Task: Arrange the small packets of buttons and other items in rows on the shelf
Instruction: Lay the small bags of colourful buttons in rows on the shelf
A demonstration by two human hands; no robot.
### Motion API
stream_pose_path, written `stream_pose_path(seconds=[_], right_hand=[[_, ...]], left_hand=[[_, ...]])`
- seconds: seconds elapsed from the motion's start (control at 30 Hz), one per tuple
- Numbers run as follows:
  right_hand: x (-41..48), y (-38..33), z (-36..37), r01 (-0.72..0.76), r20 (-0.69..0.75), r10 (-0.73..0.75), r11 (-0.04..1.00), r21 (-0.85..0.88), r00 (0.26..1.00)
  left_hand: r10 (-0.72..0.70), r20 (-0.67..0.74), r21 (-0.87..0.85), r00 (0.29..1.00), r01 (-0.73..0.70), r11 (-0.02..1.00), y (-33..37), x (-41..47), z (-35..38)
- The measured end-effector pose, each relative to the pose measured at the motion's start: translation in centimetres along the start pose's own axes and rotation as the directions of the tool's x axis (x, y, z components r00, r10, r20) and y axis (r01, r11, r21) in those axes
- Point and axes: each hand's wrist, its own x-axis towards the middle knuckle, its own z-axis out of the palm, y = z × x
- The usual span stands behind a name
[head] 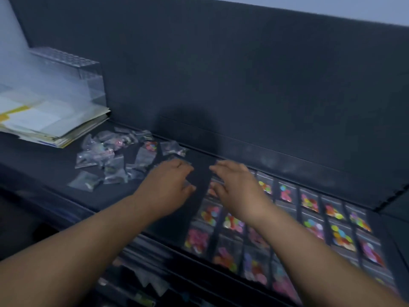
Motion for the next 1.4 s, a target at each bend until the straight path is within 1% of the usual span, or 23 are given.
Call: stream_pose_path(seconds=[0.17, 0.27, 0.37, 0.43, 0.47, 0.5, 0.57, 0.63, 0.7, 0.77, 0.87, 0.93, 1.03, 1.1, 1.13, 1.17, 1.2, 1.23, 1.27, 1.3, 1.33, 1.37, 1.4], right_hand=[[6.8, -4.4, 3.7, -0.052, 0.087, 0.05, 0.998, 0.019, 0.995], [10.1, -5.8, 6.0, -0.158, 0.187, 0.147, 0.987, 0.041, 0.971], [12.3, -6.9, 8.3, -0.249, 0.263, 0.239, 0.968, 0.007, 0.935], [13.3, -7.7, 9.3, -0.282, 0.286, 0.268, 0.96, 0.006, 0.92], [13.7, -8.1, 9.5, -0.278, 0.287, 0.259, 0.96, 0.027, 0.922], [14.1, -8.6, 9.5, -0.267, 0.276, 0.241, 0.962, 0.057, 0.93], [14.8, -9.3, 9.3, -0.254, 0.206, 0.227, 0.96, 0.116, 0.952], [15.7, -9.3, 8.9, -0.276, 0.123, 0.263, 0.955, 0.109, 0.957], [16.7, -8.8, 8.6, -0.297, 0.083, 0.294, 0.954, 0.039, 0.952], [17.6, -8.3, 8.6, -0.322, 0.115, 0.321, 0.947, -0.007, 0.94], [18.4, -7.8, 9.1, -0.351, 0.236, 0.349, 0.936, -0.034, 0.907], [18.6, -7.7, 9.4, -0.356, 0.269, 0.357, 0.933, -0.053, 0.895], [18.8, -7.8, 9.4, -0.366, 0.26, 0.371, 0.928, -0.068, 0.891], [18.7, -7.9, 9.5, -0.369, 0.249, 0.374, 0.927, -0.071, 0.893], [18.6, -8.0, 9.6, -0.366, 0.246, 0.371, 0.928, -0.067, 0.895], [18.5, -8.0, 9.7, -0.361, 0.248, 0.365, 0.931, -0.06, 0.898], [18.5, -8.0, 9.8, -0.352, 0.25, 0.351, 0.935, -0.043, 0.903], [18.4, -7.9, 9.8, -0.342, 0.245, 0.335, 0.94, -0.014, 0.91], [18.5, -7.9, 9.8, -0.34, 0.222, 0.325, 0.94, 0.032, 0.919], [18.6, -8.0, 9.7, -0.354, 0.178, 0.332, 0.929, 0.11, 0.926], [18.7, -8.1, 9.4, -0.39, 0.126, 0.37, 0.892, 0.229, 0.92], [18.9, -8.4, 9.0, -0.423, 0.08, 0.427, 0.819, 0.388, 0.901], [19.1, -8.7, 8.6, -0.43, 0.059, 0.482, 0.711, 0.556, 0.874]], left_hand=[[-0.017, 0.043, -0.028, 0.999, 0.019, 0.999, -8.8, 3.2, -1.4], [-0.034, 0.045, -0.028, 0.998, 0.036, 0.999, -13.1, 5.0, -2.0], [-0.039, 0.033, -0.041, 0.999, 0.041, 0.998, -16.4, 6.3, -2.2], [-0.035, 0.06, -0.033, 0.998, 0.037, 0.999, -18.4, 7.4, -1.9], [-0.036, 0.072, -0.033, 0.997, 0.038, 0.999, -19.3, 8.0, -1.7], [-0.038, 0.083, -0.041, 0.996, 0.042, 0.998, -20.1, 8.6, -1.4], [-0.026, 0.105, -0.087, 0.994, 0.035, 0.996, -21.1, 9.8, -1.2], [0.031, 0.134, -0.118, 0.99, -0.015, 0.993, -21.6, 10.9, -1.0], [0.142, 0.18, -0.147, 0.973, -0.116, 0.982, -21.9, 11.8, -0.9], [0.24, 0.259, -0.142, 0.936, -0.209, 0.968, -22.1, 12.6, -0.5], [0.296, 0.34, -0.083, 0.892, -0.286, 0.955, -22.7, 13.4, 0.7], [0.299, 0.328, -0.06, 0.896, -0.296, 0.953, -23.1, 13.7, 1.4], [0.302, 0.238, -0.018, 0.923, -0.307, 0.952, -23.4, 14.1, 2.1], [0.275, 0.171, -0.01, 0.946, -0.278, 0.961, -23.5, 14.3, 2.5], [0.251, 0.133, -0.036, 0.959, -0.249, 0.968, -23.5, 14.4, 2.8], [0.216, 0.097, -0.091, 0.972, -0.207, 0.974, -23.5, 14.4, 2.9], [0.157, 0.082, -0.184, 0.984, -0.14, 0.973, -23.5, 14.4, 2.8], [0.093, 0.085, -0.302, 0.992, -0.063, 0.951, -23.4, 14.2, 2.6], [0.025, 0.112, -0.427, 0.993, 0.025, 0.904, -23.1, 14.1, 2.3], [-0.032, 0.147, -0.545, 0.989, 0.108, 0.831, -22.8, 14.1, 1.8], [-0.078, 0.185, -0.645, 0.98, 0.181, 0.742, -22.3, 14.0, 1.2], [-0.107, 0.228, -0.72, 0.968, 0.242, 0.651, -21.8, 14.0, 0.6], [-0.119, 0.276, -0.768, 0.954, 0.294, 0.569, -21.2, 13.9, 0.0]])
